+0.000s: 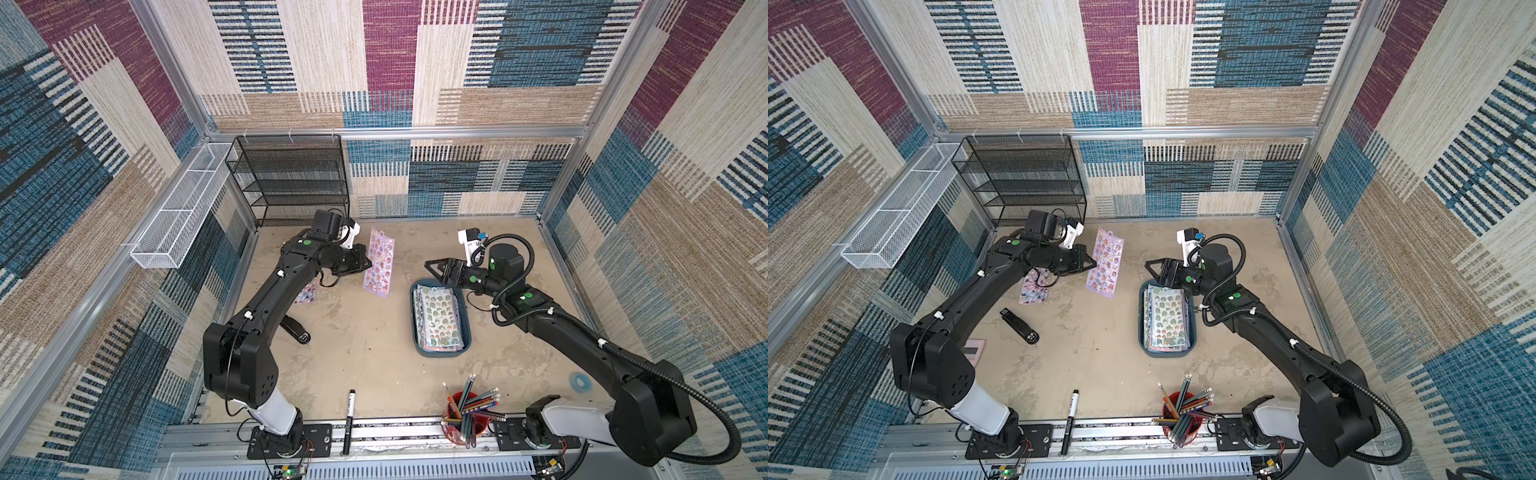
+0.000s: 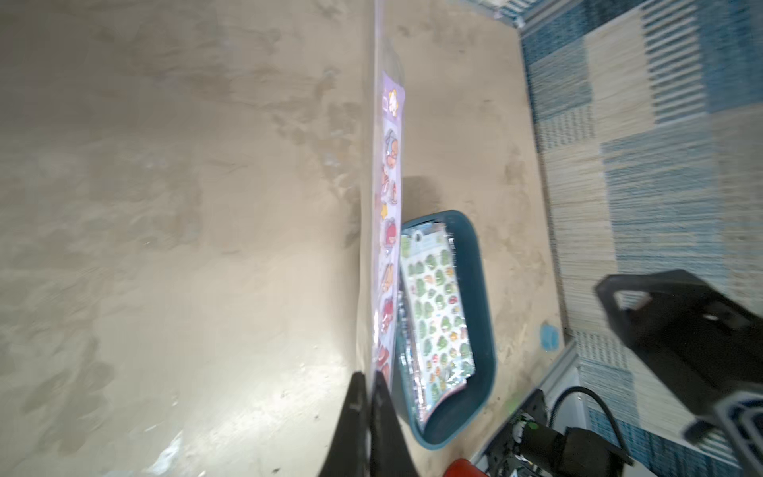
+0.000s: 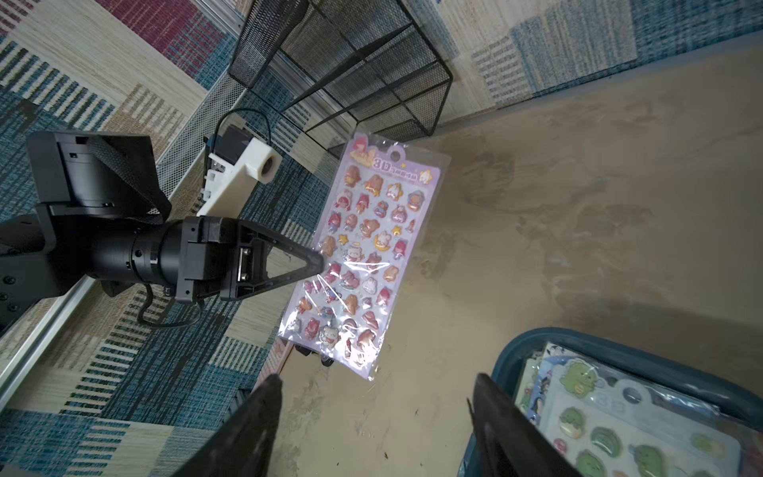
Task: Take the stickers out of the storage box
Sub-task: Place the sticker at the center of the board.
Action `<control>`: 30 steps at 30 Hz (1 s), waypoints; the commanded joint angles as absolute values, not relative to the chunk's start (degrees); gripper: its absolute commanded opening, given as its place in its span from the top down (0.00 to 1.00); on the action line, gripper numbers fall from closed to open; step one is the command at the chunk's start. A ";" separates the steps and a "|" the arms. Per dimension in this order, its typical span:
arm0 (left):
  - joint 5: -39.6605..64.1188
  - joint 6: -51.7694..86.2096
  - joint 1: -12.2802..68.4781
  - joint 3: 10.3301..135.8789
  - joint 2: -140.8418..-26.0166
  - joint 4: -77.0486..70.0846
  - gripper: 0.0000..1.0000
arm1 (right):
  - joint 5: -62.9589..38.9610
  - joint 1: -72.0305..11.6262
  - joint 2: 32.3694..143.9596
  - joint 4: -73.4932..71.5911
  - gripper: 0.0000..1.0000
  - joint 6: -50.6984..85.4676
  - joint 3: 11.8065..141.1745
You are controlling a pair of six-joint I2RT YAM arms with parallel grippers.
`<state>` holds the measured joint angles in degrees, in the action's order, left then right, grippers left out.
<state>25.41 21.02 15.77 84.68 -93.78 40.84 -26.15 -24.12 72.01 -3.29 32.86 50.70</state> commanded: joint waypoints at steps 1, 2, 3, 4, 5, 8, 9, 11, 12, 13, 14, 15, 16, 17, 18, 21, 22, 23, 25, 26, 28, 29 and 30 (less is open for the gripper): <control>20.96 18.87 13.94 83.31 -94.90 43.90 1.00 | -21.86 -24.15 70.42 -0.44 0.25 29.39 49.84; 20.75 18.96 13.31 83.28 -95.67 44.17 1.00 | -21.63 -24.16 69.97 -0.36 0.25 29.22 49.53; 20.87 18.83 12.79 83.34 -96.54 44.30 1.00 | -21.34 -24.12 69.70 -0.27 0.25 29.11 49.33; 21.09 18.43 12.28 83.53 -97.68 44.46 1.00 | -21.26 -24.15 69.40 -0.01 0.25 28.80 49.22; 20.77 17.99 12.00 83.91 -98.67 44.94 1.00 | -21.12 -24.15 69.30 0.23 0.25 28.67 49.13; 19.66 16.06 11.38 85.21 -101.75 46.52 1.00 | -20.03 -24.16 69.01 1.25 0.25 27.79 48.95; 19.06 15.51 11.26 85.48 -102.86 46.93 1.00 | -19.59 -24.17 68.86 1.54 0.25 27.59 48.96; 18.12 14.79 10.83 86.10 -105.06 47.81 1.00 | -18.91 -24.13 68.65 1.97 0.25 27.14 48.86; 17.94 14.60 10.60 86.23 -106.07 47.99 1.00 | -18.66 -24.17 68.62 2.09 0.25 26.99 48.88; 17.46 14.59 10.31 86.39 -106.99 48.02 1.00 | -18.47 -24.17 68.61 2.26 0.25 26.81 48.93; 16.91 14.83 10.12 86.40 -107.84 47.99 1.00 | -18.37 -24.16 68.65 2.37 0.24 26.68 48.95; 16.63 14.85 9.78 86.55 -108.63 48.09 1.00 | -18.24 -24.15 68.65 2.54 0.24 26.58 48.94; 16.22 15.02 9.50 86.94 -109.59 48.26 1.00 | -18.19 -24.12 68.63 2.65 0.24 26.53 48.95; 15.64 15.03 9.33 87.28 -110.45 48.38 1.00 | -18.09 -24.15 68.71 2.64 0.24 26.38 48.94; 15.02 14.94 9.23 87.68 -111.15 48.39 1.00 | -18.09 -24.17 68.69 2.64 0.24 26.37 48.86; 14.24 14.68 8.92 89.31 -114.12 48.93 1.00 | -17.88 -24.17 68.64 2.99 0.24 26.21 48.84; 13.99 14.68 8.80 90.00 -115.22 49.34 1.00 | -17.70 -24.16 68.64 3.22 0.24 26.11 48.85; 13.74 14.68 8.70 90.49 -116.14 49.49 1.00 | -17.56 -24.16 68.56 3.42 0.24 25.98 48.80; 12.48 15.15 8.47 91.26 -117.60 49.48 1.00 | -17.01 -24.16 68.39 3.69 0.24 25.69 48.64; 11.92 15.42 8.37 91.68 -118.21 49.49 1.00 | -16.75 -24.16 68.29 3.78 0.24 25.68 48.60; 11.14 15.96 8.01 92.84 -119.71 49.36 1.00 | -16.40 -24.13 68.29 3.87 0.24 25.49 48.51; 10.94 16.17 7.83 93.35 -120.48 49.23 1.00 | -16.37 -24.17 68.37 3.78 0.24 25.50 48.42; 10.77 16.33 7.66 94.04 -121.29 49.27 1.00 | -16.37 -24.12 68.45 3.69 0.24 25.54 48.29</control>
<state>13.21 16.36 7.94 92.77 -119.98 48.45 -17.39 -24.14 68.58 4.27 26.11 48.45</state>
